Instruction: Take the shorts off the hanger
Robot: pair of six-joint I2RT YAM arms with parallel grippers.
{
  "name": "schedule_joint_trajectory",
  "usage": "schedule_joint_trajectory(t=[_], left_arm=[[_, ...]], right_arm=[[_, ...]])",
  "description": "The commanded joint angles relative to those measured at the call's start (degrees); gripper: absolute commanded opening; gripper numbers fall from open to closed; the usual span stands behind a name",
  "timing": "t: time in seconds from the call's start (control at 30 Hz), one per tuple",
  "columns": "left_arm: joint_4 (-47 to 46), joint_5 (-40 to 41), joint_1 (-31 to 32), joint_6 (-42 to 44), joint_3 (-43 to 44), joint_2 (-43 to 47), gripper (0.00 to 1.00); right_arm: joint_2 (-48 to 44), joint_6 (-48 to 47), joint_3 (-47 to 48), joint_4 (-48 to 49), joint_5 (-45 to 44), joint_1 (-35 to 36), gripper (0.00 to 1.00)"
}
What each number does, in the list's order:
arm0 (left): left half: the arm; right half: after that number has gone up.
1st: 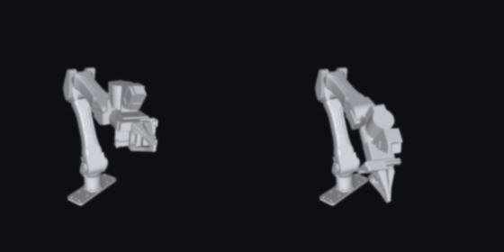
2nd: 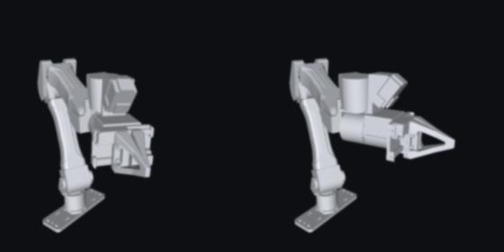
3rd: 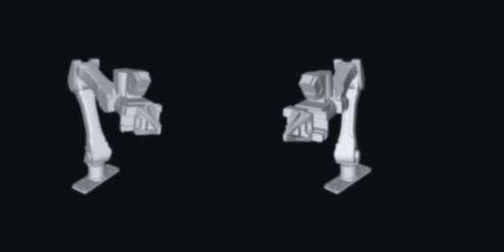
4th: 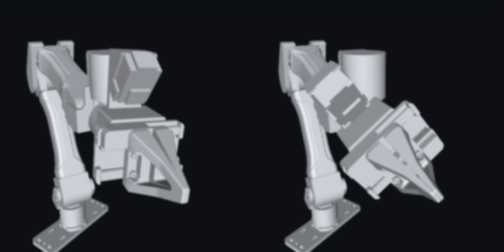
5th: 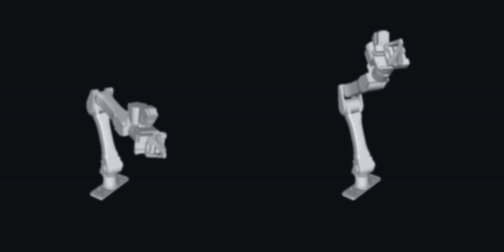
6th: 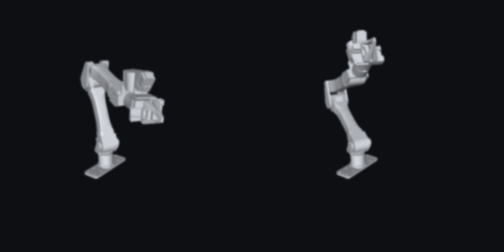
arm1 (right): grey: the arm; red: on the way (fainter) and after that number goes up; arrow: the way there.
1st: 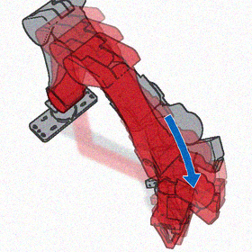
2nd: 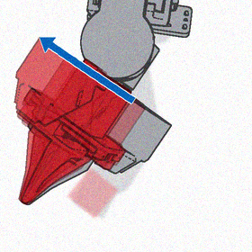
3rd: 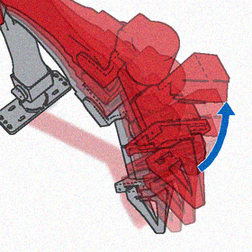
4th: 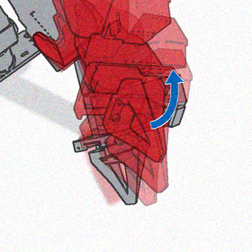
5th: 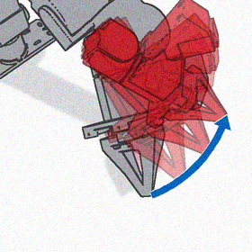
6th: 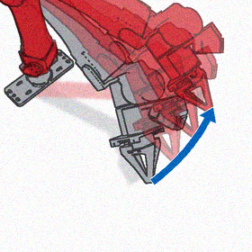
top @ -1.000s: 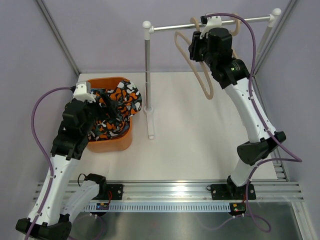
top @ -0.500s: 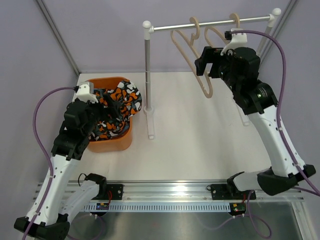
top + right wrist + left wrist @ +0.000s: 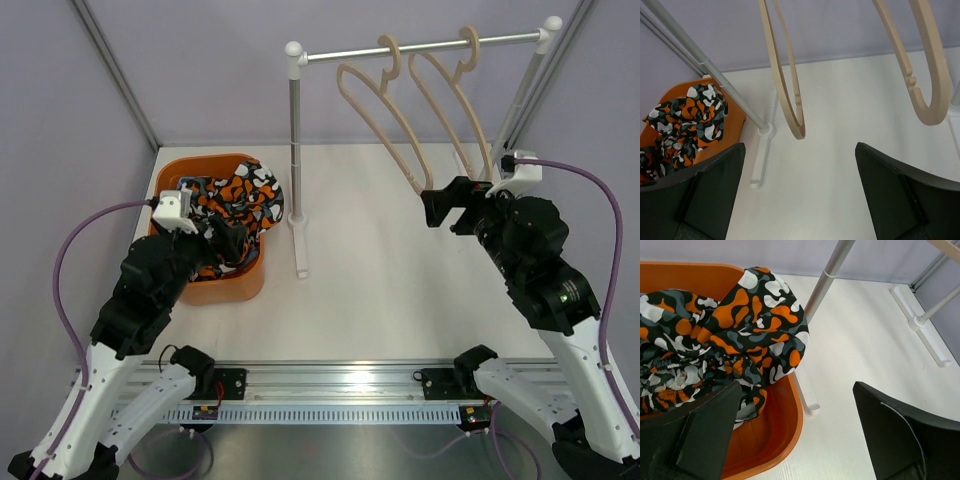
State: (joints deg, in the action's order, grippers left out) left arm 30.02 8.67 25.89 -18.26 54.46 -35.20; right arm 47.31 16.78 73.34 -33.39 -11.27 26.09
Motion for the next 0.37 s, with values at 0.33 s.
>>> schedule_joint_trajectory(t=[0.33], left_arm=[[-0.6,8.4,4.0,2.8,-0.5,0.3,0.99]], right_arm=[[-6.0,2.8,-11.7,1.9,-2.4,-0.2,0.99]])
